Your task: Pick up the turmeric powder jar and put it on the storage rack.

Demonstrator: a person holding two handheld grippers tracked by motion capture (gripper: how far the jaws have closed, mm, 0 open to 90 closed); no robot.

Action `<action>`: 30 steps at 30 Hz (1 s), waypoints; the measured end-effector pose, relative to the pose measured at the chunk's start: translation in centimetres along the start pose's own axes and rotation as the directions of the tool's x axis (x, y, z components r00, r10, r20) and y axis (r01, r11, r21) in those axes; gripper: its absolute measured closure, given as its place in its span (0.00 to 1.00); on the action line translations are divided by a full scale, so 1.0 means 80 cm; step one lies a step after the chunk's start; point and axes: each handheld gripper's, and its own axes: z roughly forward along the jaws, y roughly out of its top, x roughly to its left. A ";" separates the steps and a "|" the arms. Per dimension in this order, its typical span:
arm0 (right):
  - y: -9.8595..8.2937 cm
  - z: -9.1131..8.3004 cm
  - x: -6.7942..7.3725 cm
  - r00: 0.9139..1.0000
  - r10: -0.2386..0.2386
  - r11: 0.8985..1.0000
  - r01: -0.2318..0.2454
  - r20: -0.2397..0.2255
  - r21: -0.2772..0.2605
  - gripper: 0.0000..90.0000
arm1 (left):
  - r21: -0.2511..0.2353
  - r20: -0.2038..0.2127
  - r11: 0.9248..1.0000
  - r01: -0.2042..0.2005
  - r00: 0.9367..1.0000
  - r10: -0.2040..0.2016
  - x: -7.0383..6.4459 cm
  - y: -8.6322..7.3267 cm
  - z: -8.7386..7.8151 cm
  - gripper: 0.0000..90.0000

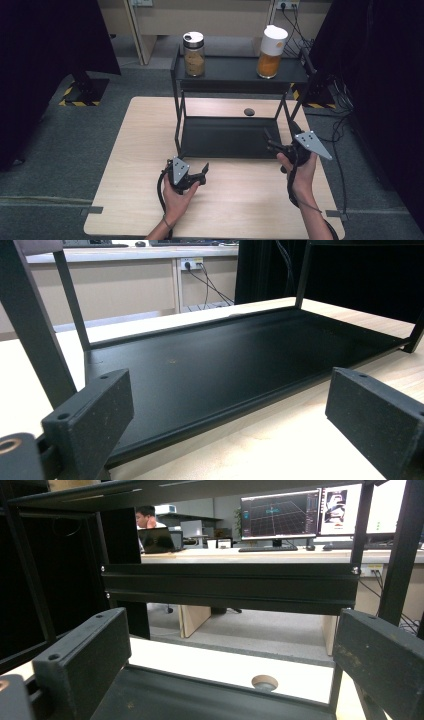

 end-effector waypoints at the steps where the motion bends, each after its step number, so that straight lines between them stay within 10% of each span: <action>1: -0.001 -0.001 0.000 1.000 0.002 1.000 -0.002 0.001 0.000 0.03 | 0.000 0.000 1.000 0.000 1.000 0.000 0.000 0.000 0.000 0.05; 30: -0.042 -0.019 -0.013 0.999 0.034 0.997 -0.036 0.036 0.064 0.04 | -0.002 -0.001 1.000 0.001 1.000 -0.001 0.000 0.000 0.000 0.05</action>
